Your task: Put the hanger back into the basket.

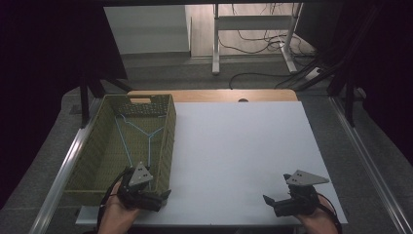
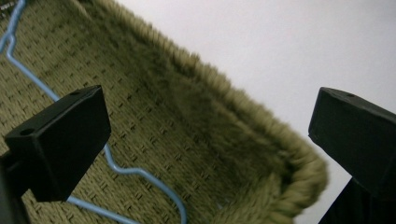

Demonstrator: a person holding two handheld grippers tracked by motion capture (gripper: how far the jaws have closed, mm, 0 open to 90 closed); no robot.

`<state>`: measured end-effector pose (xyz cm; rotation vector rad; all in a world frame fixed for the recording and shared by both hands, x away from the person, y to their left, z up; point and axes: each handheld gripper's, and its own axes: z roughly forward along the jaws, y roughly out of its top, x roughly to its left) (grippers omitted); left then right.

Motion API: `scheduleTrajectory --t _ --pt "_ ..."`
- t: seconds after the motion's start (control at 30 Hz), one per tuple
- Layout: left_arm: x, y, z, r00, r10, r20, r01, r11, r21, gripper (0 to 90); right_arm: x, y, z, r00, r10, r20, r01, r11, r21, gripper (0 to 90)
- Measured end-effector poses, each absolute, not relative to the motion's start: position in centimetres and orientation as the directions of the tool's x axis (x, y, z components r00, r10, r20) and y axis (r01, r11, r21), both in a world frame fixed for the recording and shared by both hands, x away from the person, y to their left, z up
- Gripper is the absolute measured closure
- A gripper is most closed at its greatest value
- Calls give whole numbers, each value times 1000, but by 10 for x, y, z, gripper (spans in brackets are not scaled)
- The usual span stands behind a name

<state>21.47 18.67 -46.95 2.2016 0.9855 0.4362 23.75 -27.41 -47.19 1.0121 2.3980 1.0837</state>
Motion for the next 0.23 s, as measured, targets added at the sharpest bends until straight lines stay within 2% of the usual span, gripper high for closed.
scheduleTrajectory --t 0.23 --pt "216 188 -472 654 755 39 532 -497 685 0 238 -275 -473 -699 715 1 475 464 747 0"
